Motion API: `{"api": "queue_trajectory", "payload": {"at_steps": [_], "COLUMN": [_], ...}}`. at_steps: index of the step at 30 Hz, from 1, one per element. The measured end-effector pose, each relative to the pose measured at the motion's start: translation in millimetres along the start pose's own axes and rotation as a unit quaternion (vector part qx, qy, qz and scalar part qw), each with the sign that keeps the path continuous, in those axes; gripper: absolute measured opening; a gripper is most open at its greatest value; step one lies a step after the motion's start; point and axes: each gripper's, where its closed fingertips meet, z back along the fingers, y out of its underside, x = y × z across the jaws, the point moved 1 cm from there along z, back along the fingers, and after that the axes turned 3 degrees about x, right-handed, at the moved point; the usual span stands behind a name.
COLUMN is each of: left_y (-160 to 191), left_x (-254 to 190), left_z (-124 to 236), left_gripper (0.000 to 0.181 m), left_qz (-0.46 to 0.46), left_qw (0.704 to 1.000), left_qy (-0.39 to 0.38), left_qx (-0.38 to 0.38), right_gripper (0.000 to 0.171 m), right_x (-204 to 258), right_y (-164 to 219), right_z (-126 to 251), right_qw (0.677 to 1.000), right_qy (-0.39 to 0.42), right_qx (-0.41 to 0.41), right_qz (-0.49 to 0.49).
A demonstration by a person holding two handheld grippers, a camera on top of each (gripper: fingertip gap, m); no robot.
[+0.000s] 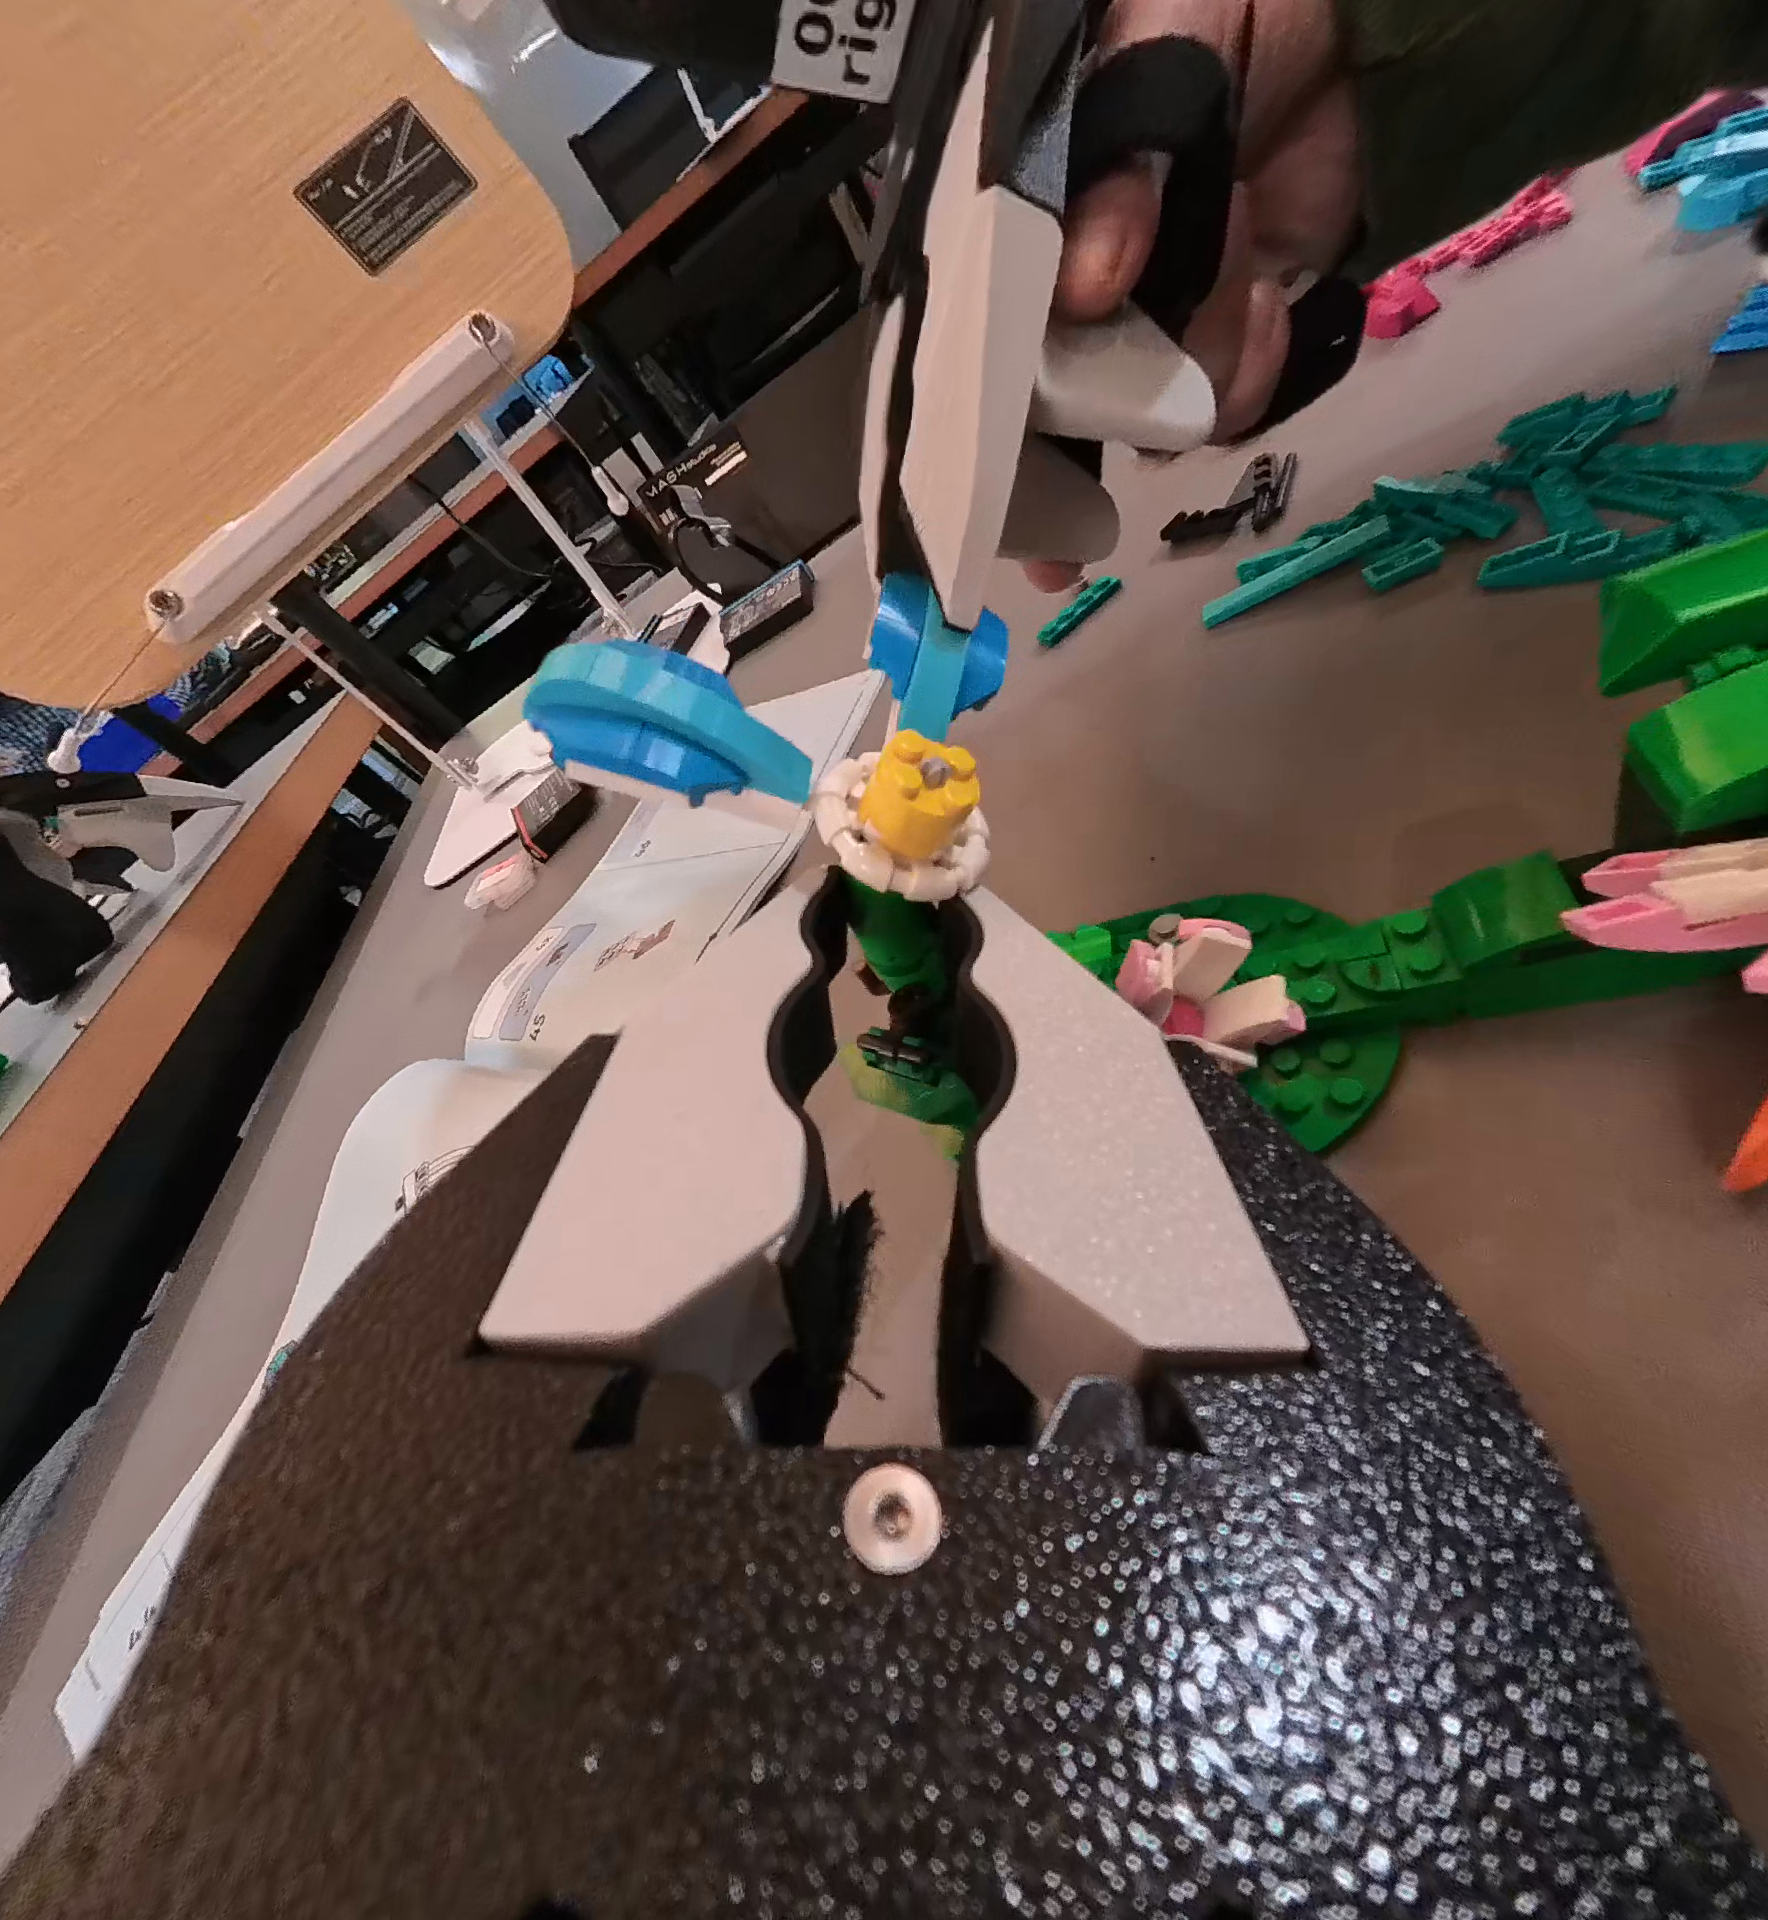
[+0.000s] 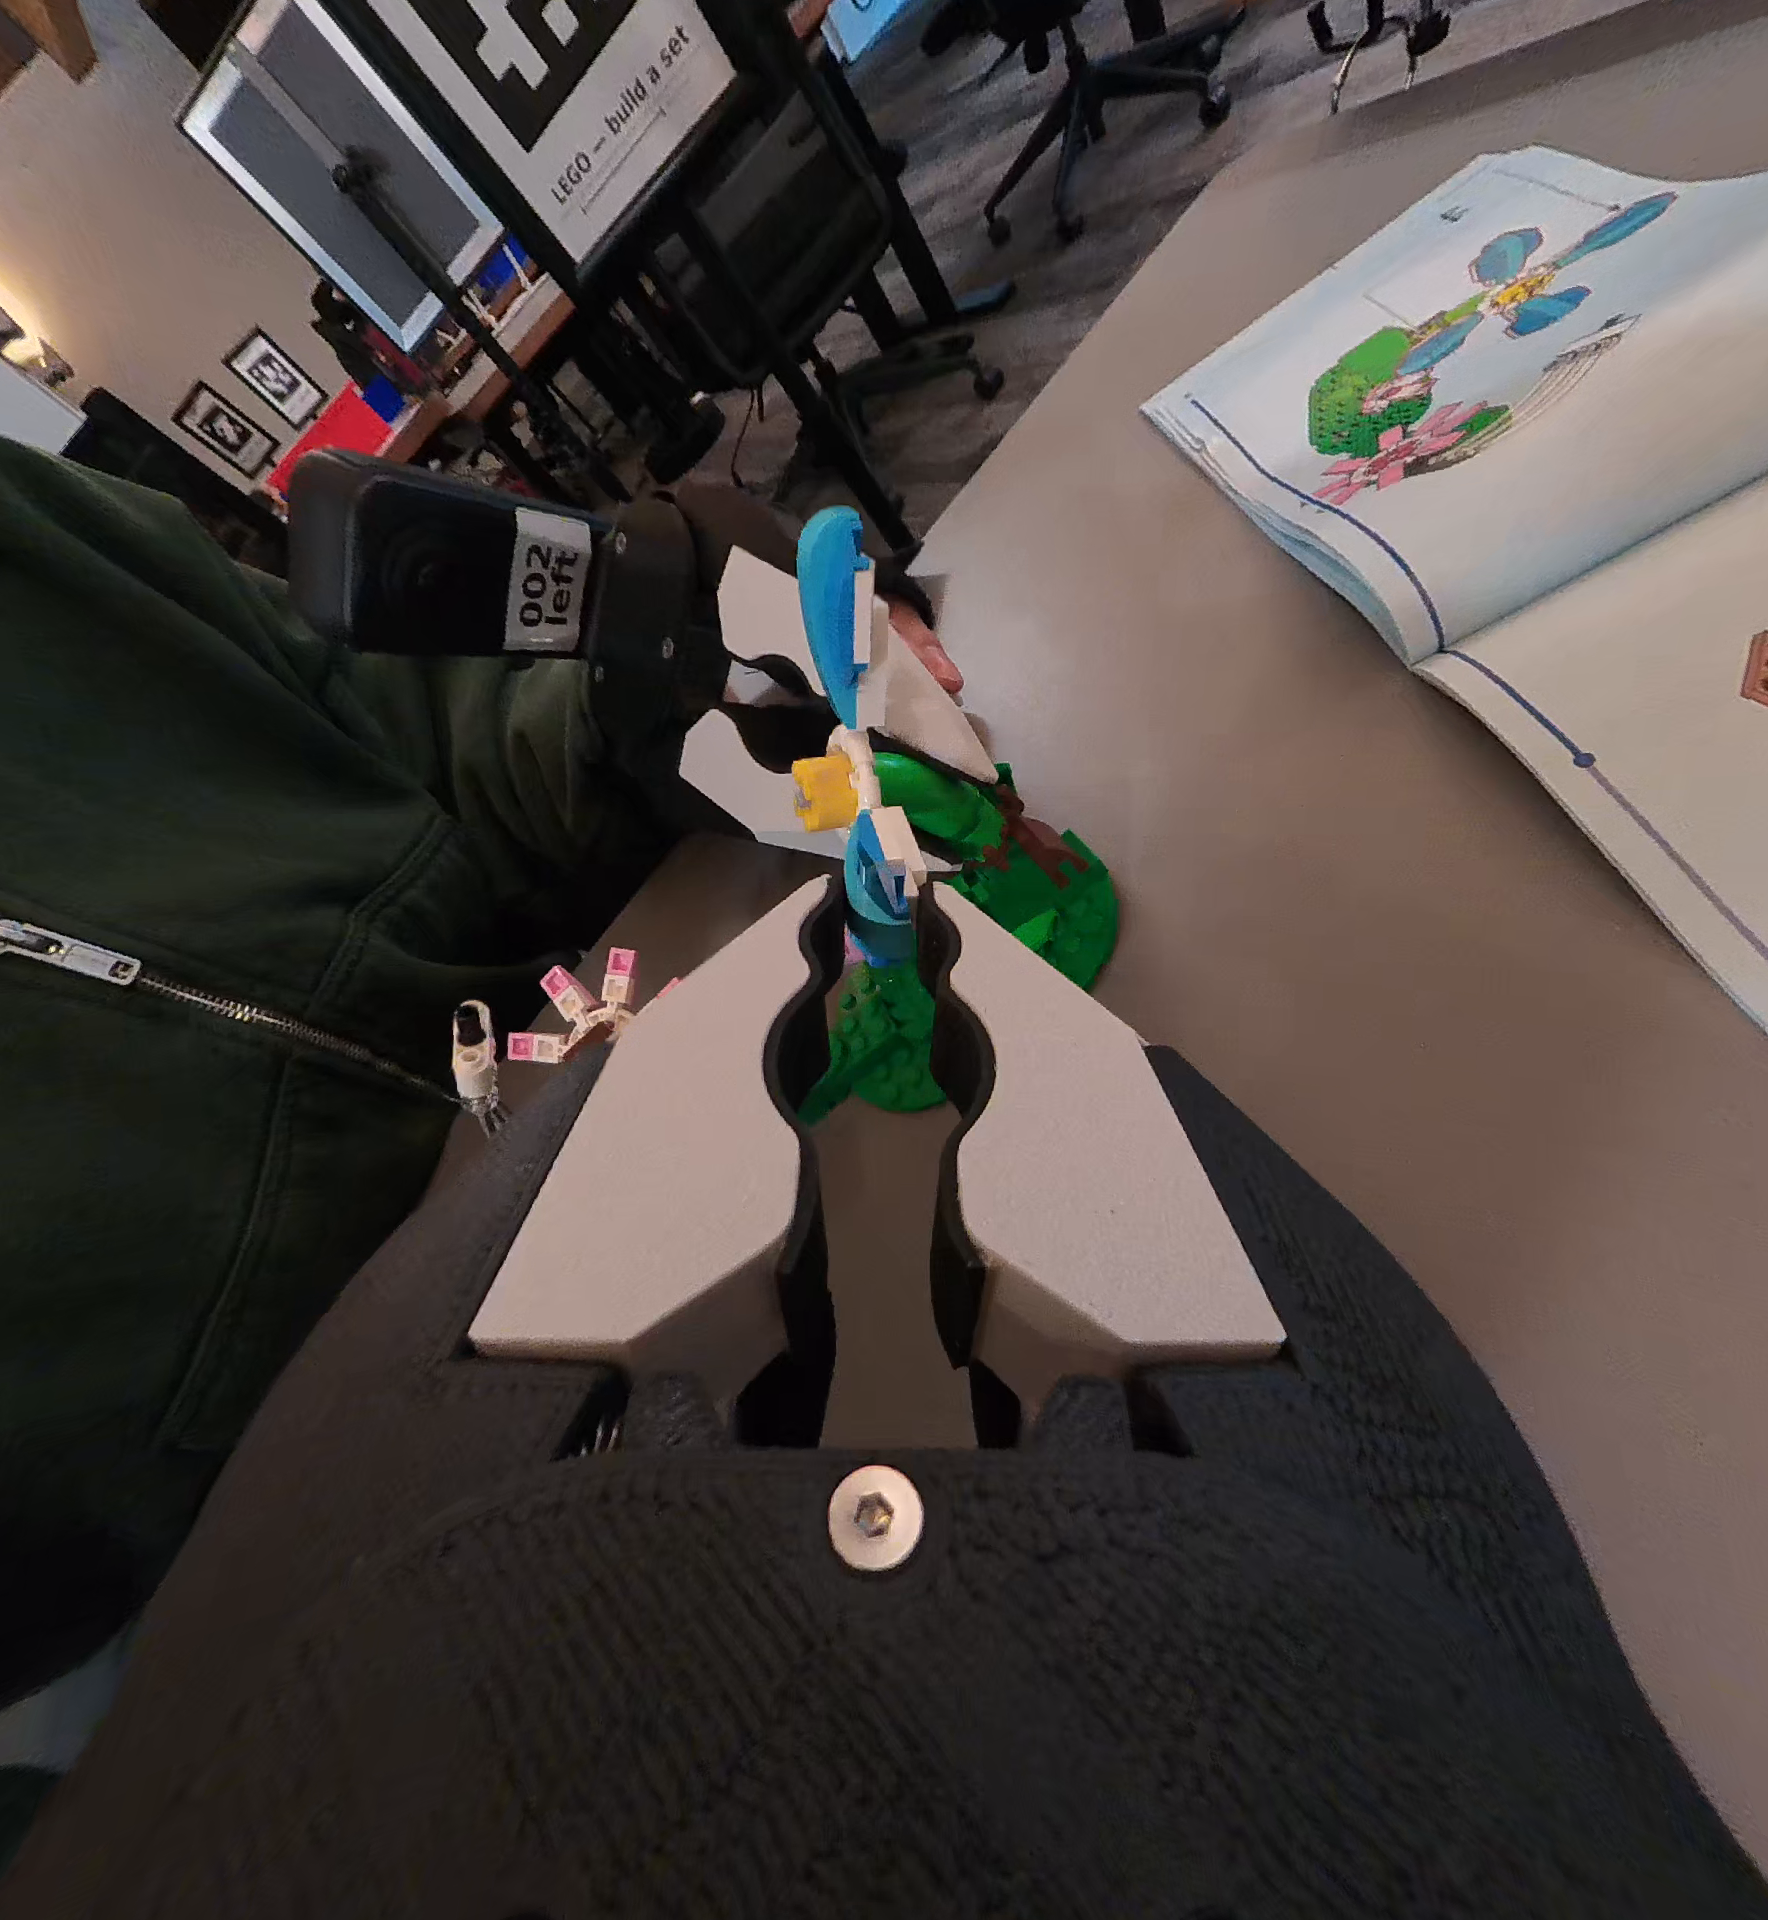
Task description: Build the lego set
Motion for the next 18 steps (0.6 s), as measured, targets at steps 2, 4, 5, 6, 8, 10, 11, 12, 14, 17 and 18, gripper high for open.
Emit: {"api": "queue_trajectory", "payload": {"at_steps": [2,4,5,6,8,10,11,12,14,17,18], "left_y": [0.2,0.0,0.1,0.0,0.6,-0.3,0.3,1.1,4.6,9.8,11.0], "left_x": [0.0,-0.1,0.0,0.1,0.7,0.8,1.2,1.8,4.1,9.1,10.7], "left_z": [-0.3,-0.3,-0.4,-0.4,-0.7,-0.6,0.1,1.6,7.3,22.5,27.5], "left_gripper": [0.015,0.014,0.015,0.015,0.015,0.016,0.015,0.016,0.020,0.029,0.033], "left_qz": [0.001,0.001,0.001,0.001,0.005,0.010,0.014,0.018,0.028,0.062,0.077], "left_qw": [1.000,1.000,1.000,1.000,1.000,1.000,1.000,1.000,1.000,0.998,0.997], "left_qy": [0.001,0.001,0.001,0.001,0.003,0.007,0.007,0.006,0.002,0.006,0.009], "left_qx": [0.001,0.000,0.001,0.000,0.002,-0.001,0.001,0.003,0.009,0.011,0.011], "right_gripper": [0.012,0.012,0.012,0.012,0.012,0.015,0.020,0.026,0.030,0.030,0.030], "right_x": [-0.3,-0.2,-0.2,-0.2,-1.2,-2.4,-4.5,-6.7,-6.8,3.3,10.0], "right_y": [0.3,0.6,0.5,0.4,-0.8,-1.4,-1.6,-1.7,-2.3,2.6,6.2], "right_z": [0.0,0.0,-0.1,-0.1,0.0,1.3,3.7,8.0,21.5,46.8,54.0], "right_qw": [1.000,1.000,1.000,1.000,1.000,0.999,0.999,0.999,0.996,0.989,0.985], "right_qy": [0.000,0.001,0.003,0.003,0.005,0.010,0.023,0.039,0.071,0.143,0.167], "right_qx": [-0.006,-0.006,-0.006,-0.007,-0.014,-0.019,-0.022,-0.026,-0.038,-0.042,-0.038], "right_qz": [-0.003,-0.003,-0.003,-0.004,-0.014,-0.024,-0.024,-0.025,-0.027,-0.010,-0.002]}}
